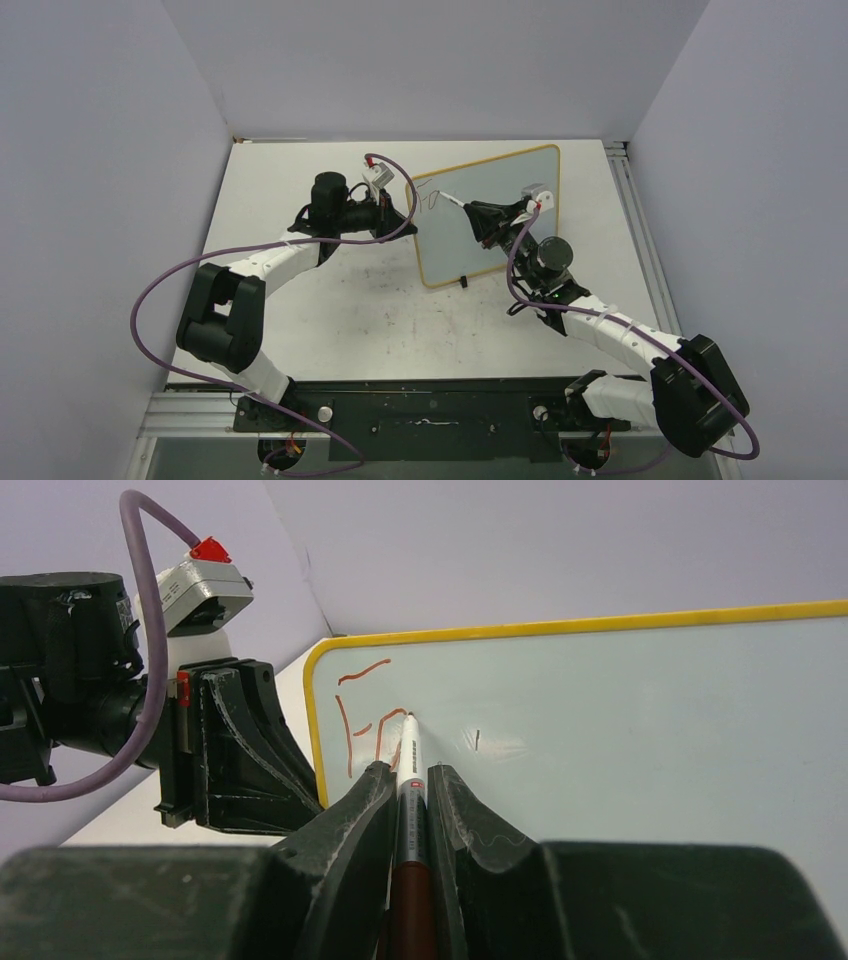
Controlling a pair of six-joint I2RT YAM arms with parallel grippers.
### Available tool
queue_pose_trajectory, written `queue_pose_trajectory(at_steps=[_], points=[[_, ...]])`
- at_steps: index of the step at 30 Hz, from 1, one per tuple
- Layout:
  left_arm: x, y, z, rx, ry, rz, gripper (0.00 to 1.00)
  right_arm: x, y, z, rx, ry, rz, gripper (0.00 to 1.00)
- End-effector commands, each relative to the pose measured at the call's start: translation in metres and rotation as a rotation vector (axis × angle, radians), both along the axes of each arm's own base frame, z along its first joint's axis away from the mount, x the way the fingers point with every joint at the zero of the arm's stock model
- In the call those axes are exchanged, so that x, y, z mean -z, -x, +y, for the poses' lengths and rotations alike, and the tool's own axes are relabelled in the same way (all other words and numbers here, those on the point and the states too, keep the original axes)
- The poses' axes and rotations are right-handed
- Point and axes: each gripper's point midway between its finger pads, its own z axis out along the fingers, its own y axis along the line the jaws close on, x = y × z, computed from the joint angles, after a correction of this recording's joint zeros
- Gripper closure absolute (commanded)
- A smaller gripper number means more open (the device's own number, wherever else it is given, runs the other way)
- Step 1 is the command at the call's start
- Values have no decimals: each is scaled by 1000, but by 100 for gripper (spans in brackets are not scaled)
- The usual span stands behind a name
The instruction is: Write a sentence on the whiteboard
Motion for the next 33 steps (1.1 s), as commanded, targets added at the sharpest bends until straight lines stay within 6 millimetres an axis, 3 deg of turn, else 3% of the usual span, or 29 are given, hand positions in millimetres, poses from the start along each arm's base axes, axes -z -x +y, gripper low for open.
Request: queue_pose_trajectory(at_steps=[1, 12, 26, 33], points=[[-21, -2, -5, 38, 28, -50, 100, 2, 4, -1, -13, -11, -2, 95], [-20, -2, -5, 39, 26, -48, 100, 28, 12, -6, -7, 13, 61, 95], [-20, -1, -4, 44, 22, -48, 100, 16, 7, -20, 69, 21, 33, 95], [-19, -2, -4, 39, 17, -46, 100, -7, 18, -13, 10, -2, -14, 95]])
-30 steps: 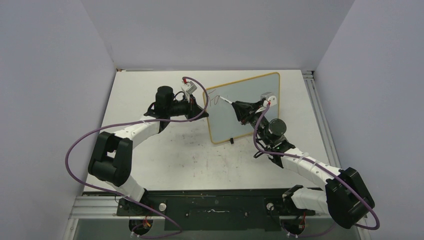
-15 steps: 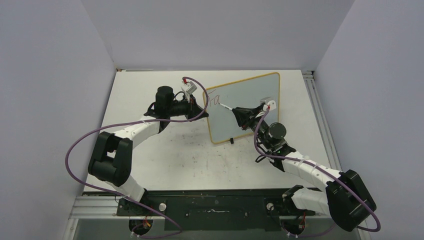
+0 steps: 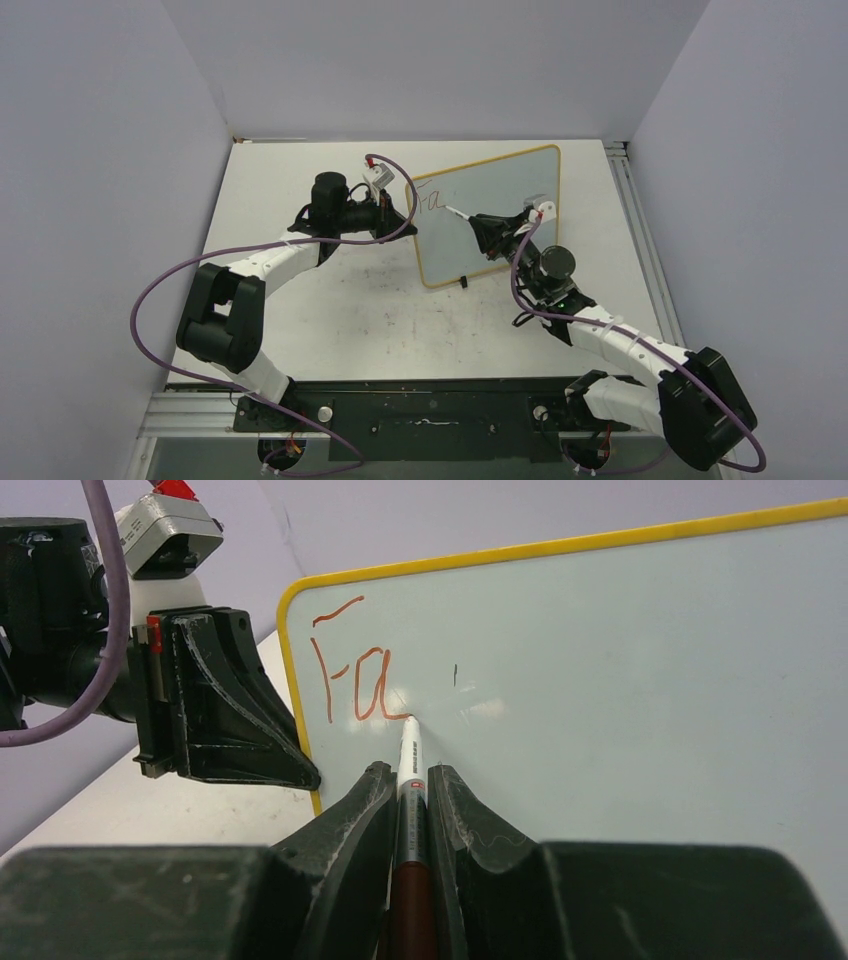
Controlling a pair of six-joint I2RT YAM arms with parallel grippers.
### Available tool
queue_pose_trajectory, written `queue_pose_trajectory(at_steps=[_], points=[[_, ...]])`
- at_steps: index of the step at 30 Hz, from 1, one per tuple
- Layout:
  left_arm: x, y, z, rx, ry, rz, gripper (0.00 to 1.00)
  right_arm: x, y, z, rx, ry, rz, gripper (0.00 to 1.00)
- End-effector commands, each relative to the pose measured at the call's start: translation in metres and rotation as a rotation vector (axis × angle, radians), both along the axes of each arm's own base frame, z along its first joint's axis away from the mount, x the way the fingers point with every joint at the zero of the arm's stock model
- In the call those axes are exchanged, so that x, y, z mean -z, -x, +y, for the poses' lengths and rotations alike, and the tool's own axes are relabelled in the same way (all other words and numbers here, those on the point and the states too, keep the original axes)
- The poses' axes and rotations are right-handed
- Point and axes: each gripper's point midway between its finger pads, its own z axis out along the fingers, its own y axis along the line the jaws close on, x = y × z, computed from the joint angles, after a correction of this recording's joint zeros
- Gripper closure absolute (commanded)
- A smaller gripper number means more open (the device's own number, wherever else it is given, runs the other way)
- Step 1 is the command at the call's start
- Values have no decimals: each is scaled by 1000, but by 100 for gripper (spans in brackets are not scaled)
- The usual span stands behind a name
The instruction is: Write a sentence on the whiteboard
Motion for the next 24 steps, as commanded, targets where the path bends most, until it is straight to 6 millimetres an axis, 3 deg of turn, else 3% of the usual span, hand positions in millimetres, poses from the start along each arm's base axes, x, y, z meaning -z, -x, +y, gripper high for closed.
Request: queue_pose_trajectory(at_steps=[1, 7, 24], points=[[-21, -3, -5, 34, 23, -45, 100, -35, 7, -4, -6, -33, -82, 95], [-20, -3, -4, 32, 22, -44, 100, -47, 3, -11, 13, -39, -109, 95], [-19, -3, -4, 33, 19, -40, 100, -63, -8, -2, -8, -82, -158, 95]])
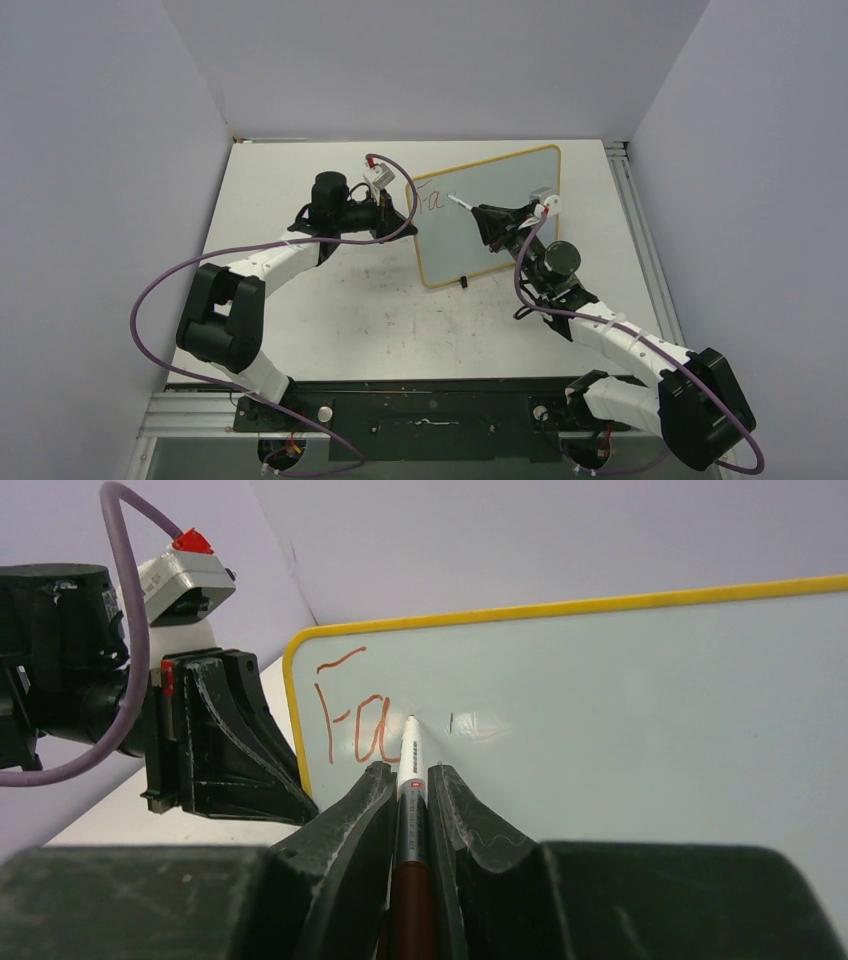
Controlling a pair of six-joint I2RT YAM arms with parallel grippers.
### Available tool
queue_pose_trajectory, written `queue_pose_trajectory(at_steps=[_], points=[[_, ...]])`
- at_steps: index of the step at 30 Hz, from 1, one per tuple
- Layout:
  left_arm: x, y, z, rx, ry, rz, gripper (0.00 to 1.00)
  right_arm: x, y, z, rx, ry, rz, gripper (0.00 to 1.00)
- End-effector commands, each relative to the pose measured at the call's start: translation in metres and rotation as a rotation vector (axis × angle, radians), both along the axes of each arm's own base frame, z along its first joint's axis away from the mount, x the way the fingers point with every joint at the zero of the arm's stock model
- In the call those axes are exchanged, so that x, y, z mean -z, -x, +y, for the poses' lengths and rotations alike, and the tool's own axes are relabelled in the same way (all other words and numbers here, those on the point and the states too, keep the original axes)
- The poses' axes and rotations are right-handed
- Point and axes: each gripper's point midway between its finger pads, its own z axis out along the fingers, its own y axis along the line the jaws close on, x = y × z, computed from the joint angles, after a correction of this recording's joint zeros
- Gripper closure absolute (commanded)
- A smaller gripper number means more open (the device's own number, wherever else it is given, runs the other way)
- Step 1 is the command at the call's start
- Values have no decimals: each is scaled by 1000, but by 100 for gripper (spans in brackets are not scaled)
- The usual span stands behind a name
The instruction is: Write a sentence on the whiteboard
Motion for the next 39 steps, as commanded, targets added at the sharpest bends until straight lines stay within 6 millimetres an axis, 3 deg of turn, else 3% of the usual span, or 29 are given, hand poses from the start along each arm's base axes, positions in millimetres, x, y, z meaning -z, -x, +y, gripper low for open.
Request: queue_pose_trajectory(at_steps=[1, 10, 24, 28, 36, 39], points=[[-18, -4, -4, 28, 21, -40, 100, -45, -3, 3, -13, -70, -118, 95], [-18, -4, -4, 30, 21, -41, 100, -32, -11, 3, 11, -39, -84, 95], [-19, -4, -4, 30, 22, -42, 100, 13, 4, -5, 9, -20, 26, 95], [-19, -4, -4, 29, 22, -42, 100, 5, 5, -2, -3, -24, 9, 95], [-19, -4, -4, 29, 22, -41, 100, -42, 12, -2, -18, -80, -90, 95], [-19, -4, -4, 28, 21, -42, 100, -50, 8, -1, -15, -85, -111, 95]])
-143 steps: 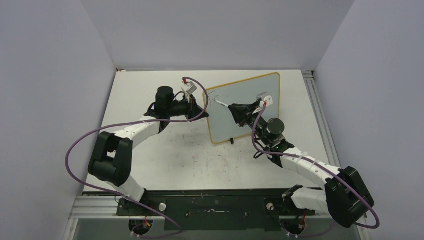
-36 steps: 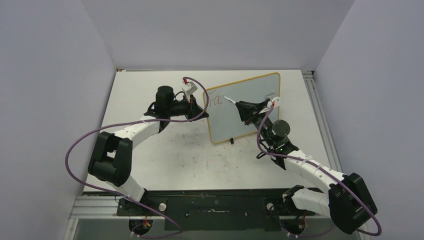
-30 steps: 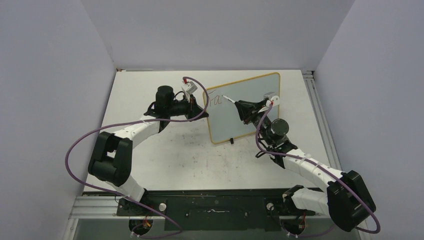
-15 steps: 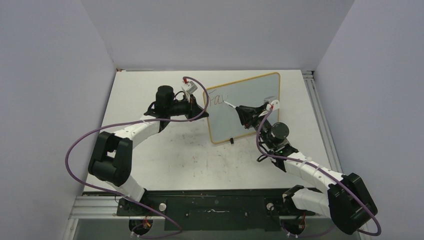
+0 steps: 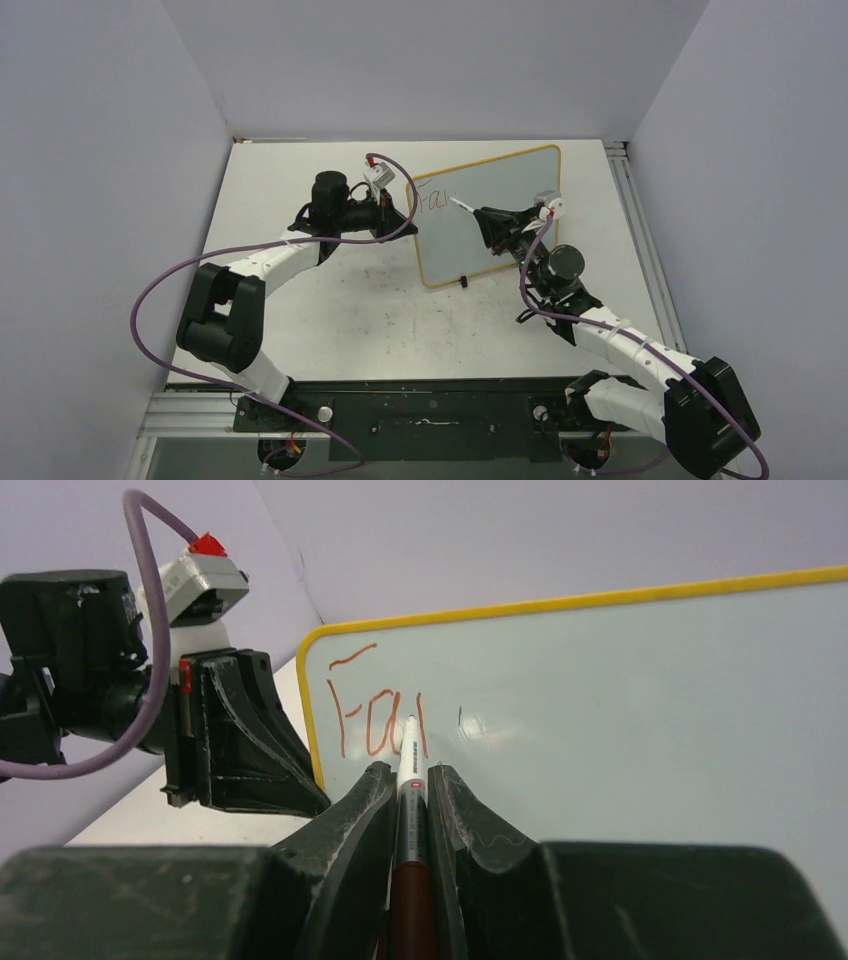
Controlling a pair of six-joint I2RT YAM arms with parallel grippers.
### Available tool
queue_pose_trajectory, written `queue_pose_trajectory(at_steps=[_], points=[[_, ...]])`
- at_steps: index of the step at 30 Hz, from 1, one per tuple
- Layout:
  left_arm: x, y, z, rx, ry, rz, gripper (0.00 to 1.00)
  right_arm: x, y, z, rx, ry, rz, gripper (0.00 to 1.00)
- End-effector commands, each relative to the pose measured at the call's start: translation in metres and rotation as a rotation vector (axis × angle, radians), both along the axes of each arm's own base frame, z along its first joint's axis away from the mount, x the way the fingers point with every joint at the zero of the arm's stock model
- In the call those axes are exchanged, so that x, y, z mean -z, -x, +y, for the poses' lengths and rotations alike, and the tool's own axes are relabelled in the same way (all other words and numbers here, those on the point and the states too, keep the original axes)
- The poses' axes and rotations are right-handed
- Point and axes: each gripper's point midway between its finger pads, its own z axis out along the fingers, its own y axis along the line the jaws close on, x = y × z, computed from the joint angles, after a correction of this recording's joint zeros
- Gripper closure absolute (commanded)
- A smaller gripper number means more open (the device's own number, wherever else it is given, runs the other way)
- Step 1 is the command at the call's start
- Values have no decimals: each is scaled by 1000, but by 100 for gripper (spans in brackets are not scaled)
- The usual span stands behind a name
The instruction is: Write a sentence on the whiteboard
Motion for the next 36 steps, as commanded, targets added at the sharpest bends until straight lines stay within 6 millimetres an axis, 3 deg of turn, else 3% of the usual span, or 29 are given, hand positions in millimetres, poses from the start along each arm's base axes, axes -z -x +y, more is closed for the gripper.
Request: queue_pose_trajectory(at_steps=[1, 19, 27, 36], points=[[-18, -3, -4, 27, 21, -40, 100, -52, -2, 3, -6, -64, -125, 95], [-18, -3, -4, 31, 21, -41, 100, -45, -23, 14, -1, -54, -127, 95], [-18, -3, -4, 29, 22, -41, 100, -60, -5, 3, 4, -71, -154, 95], [-18, -2, -4, 29, 21, -39, 100, -35, -6, -1, 22, -35, -100, 95]])
